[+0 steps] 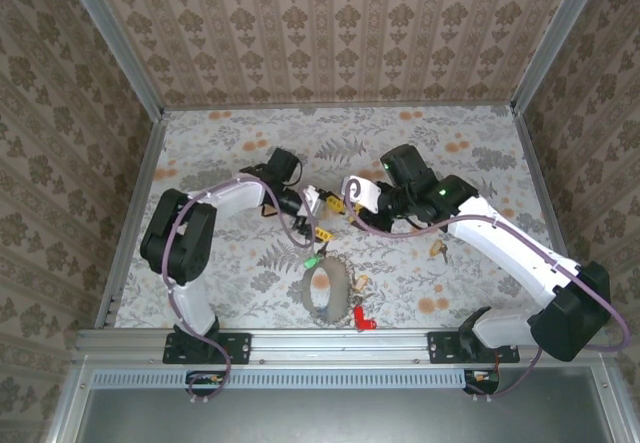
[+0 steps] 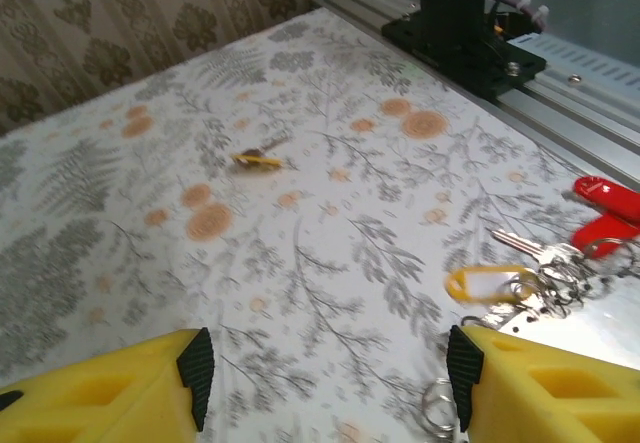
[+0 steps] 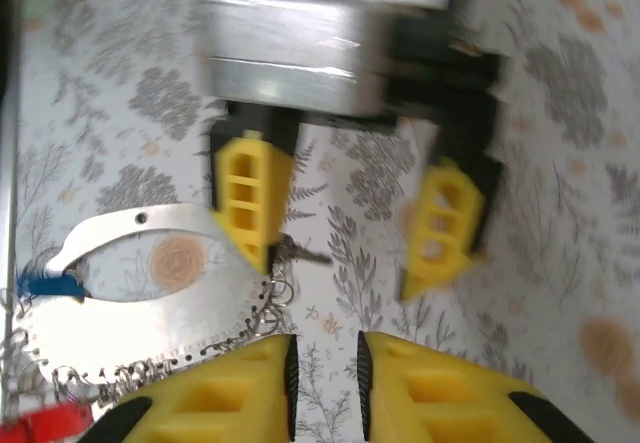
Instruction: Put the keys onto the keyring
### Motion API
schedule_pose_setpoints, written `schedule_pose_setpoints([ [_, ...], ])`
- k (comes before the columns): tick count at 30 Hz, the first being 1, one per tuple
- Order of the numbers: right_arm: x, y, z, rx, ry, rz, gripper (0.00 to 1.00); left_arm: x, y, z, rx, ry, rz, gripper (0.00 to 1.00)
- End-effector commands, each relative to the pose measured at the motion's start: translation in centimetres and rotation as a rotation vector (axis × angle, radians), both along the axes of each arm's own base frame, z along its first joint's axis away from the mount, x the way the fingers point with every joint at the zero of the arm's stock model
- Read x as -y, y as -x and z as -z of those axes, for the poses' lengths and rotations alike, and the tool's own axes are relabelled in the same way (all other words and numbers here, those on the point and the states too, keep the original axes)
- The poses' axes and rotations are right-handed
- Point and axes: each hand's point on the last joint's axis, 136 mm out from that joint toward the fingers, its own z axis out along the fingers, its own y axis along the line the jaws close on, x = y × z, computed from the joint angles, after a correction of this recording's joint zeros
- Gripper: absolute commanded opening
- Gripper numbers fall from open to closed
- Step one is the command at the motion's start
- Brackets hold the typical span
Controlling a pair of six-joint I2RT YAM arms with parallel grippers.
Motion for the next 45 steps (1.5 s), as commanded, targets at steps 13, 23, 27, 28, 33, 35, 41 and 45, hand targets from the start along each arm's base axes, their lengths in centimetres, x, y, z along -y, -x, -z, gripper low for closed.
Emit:
schedule_pose_setpoints([
  [13,-5.1,4.1,8.7,-0.784,-0.067,0.809,0.43,-14.2,-6.4,-3.3,-0.49,-0.289,-1.323,0.7],
  [23,-3.6,6.8,10.7,-0.847,0.09,0.753,0.46,-12.8,6.7,0.7,-1.148,-0.435,-1.293,0.66],
  [27,-2.2,6.1,11.1,-0.849,0.086,0.783,0.46,-11.8,9.3,2.9,-1.222,-0.494,-1.257,0.68],
  [28,-1.8,5.6,11.1,-0.85,0.072,0.799,0.46,-11.3,9.8,3.5,-1.245,-0.516,-1.238,0.67],
  [33,-0.9,3.7,10.3,-0.865,-0.032,0.847,0.46,-10.0,11.0,5.7,-1.263,-0.674,-1.205,0.68],
  [35,-0.7,3.2,10.3,-0.874,-0.062,0.86,0.46,-9.4,10.7,6.1,-1.246,-0.693,-1.19,0.69],
  [41,-1.2,3.0,11.9,-0.972,-0.089,0.896,0.46,-8.0,9.2,7.9,-1.244,-0.714,-1.198,0.7],
  [45,-1.4,4.6,14.7,-1.078,-0.024,0.919,0.47,-6.2,9.1,8.1,-1.29,-0.708,-1.096,0.73],
])
